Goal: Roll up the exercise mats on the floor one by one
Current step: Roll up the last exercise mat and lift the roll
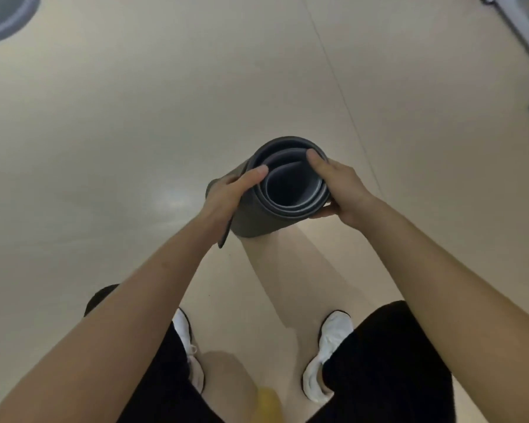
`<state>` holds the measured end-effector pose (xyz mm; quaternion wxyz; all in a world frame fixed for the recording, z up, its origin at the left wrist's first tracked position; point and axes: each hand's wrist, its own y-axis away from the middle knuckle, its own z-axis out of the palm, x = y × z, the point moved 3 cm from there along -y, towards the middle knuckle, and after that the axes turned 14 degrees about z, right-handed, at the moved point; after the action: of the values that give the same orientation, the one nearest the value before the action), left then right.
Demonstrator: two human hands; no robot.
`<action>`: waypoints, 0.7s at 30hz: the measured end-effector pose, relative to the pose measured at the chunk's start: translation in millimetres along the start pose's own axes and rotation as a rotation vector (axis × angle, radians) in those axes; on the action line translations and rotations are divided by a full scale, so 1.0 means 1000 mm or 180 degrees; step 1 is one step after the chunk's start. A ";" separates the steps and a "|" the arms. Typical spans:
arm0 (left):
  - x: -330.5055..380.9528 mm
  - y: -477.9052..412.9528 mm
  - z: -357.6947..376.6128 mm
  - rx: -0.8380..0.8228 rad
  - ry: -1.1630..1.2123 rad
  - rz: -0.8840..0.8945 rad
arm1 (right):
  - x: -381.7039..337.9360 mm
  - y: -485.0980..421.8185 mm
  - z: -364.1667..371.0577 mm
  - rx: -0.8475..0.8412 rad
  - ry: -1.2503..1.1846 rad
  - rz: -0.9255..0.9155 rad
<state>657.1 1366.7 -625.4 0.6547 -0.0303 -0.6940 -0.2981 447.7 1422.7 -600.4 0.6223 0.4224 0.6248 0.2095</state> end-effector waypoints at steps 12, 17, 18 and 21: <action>0.039 0.059 0.008 0.0341 0.0239 -0.0541 | 0.023 0.088 0.021 0.0232 -0.1108 0.0542; 0.029 0.103 0.004 0.0296 0.0180 -0.0804 | 0.046 0.115 0.014 0.0204 -0.0900 0.0707; 0.024 0.111 0.007 0.0268 0.0150 -0.0821 | 0.052 0.115 0.012 0.0202 -0.0812 0.0719; 0.009 0.126 0.015 0.0254 -0.0092 -0.1038 | 0.061 0.107 0.001 0.0337 -0.0313 0.0710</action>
<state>697.2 1473.2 -569.4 0.5883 0.1044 -0.7103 -0.3722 485.3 1530.4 -553.0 0.6019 0.5313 0.5529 0.2232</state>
